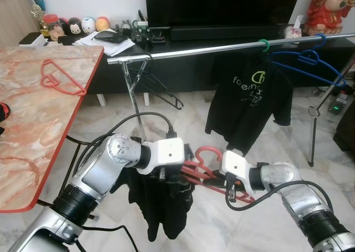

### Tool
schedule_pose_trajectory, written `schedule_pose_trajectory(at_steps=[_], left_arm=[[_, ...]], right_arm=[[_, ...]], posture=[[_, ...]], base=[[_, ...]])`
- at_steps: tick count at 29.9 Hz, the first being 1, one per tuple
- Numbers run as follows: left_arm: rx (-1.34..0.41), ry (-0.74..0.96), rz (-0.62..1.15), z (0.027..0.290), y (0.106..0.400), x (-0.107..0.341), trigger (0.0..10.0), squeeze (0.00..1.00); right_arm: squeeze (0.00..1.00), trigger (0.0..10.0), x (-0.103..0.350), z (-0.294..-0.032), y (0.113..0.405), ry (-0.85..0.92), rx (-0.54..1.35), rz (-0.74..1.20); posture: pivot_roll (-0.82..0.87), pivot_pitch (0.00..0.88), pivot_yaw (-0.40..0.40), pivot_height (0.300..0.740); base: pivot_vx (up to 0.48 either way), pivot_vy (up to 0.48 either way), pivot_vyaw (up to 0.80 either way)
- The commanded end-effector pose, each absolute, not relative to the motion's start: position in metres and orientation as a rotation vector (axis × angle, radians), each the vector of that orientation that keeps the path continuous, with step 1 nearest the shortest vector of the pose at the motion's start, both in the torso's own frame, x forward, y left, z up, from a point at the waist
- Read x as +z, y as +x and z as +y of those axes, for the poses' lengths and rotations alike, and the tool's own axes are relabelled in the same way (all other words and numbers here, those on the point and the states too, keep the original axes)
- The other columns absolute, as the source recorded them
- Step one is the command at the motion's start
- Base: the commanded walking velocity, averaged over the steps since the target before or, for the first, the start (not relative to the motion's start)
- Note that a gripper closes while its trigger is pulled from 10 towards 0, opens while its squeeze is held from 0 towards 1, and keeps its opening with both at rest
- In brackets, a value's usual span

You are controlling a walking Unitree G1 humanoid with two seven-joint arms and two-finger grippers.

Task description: Hang hanger

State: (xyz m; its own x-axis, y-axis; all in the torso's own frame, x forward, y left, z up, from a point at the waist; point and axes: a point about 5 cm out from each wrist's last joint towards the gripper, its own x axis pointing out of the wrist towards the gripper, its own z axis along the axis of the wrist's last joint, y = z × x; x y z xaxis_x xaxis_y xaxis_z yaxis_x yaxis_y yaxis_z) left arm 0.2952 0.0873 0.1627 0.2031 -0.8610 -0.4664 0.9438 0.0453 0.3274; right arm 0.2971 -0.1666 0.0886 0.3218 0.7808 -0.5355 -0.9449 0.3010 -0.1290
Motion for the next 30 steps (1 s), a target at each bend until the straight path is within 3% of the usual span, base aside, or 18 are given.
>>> schedule_pose_trajectory(at_steps=[1, 17, 30], left_arm=[[-1.393, 0.591, 0.163, 0.093, 0.294, 0.164, 0.0, 0.0], [-1.466, 0.238, 0.194, 0.093, 0.281, 0.151, 0.0, 0.0], [-1.449, 0.133, 0.179, 0.085, 0.275, 0.15, 0.0, 0.0]], right_arm=[[0.0, 0.0, 0.098, -0.166, 0.302, -0.466, 1.178, 0.361], [0.0, 0.0, 0.101, -0.169, 0.303, -0.467, 1.178, 0.346], [0.0, 0.0, 0.105, -0.171, 0.304, -0.473, 1.18, 0.341]], posture=[[-0.01, 0.0, 0.029, 0.74], [-0.01, 0.0, 0.024, 0.74], [-0.02, 0.0, 0.019, 0.74]], base=[[0.0, 0.0, 0.0], [0.0, 0.0, 0.0], [0.0, 0.0, 0.0]])
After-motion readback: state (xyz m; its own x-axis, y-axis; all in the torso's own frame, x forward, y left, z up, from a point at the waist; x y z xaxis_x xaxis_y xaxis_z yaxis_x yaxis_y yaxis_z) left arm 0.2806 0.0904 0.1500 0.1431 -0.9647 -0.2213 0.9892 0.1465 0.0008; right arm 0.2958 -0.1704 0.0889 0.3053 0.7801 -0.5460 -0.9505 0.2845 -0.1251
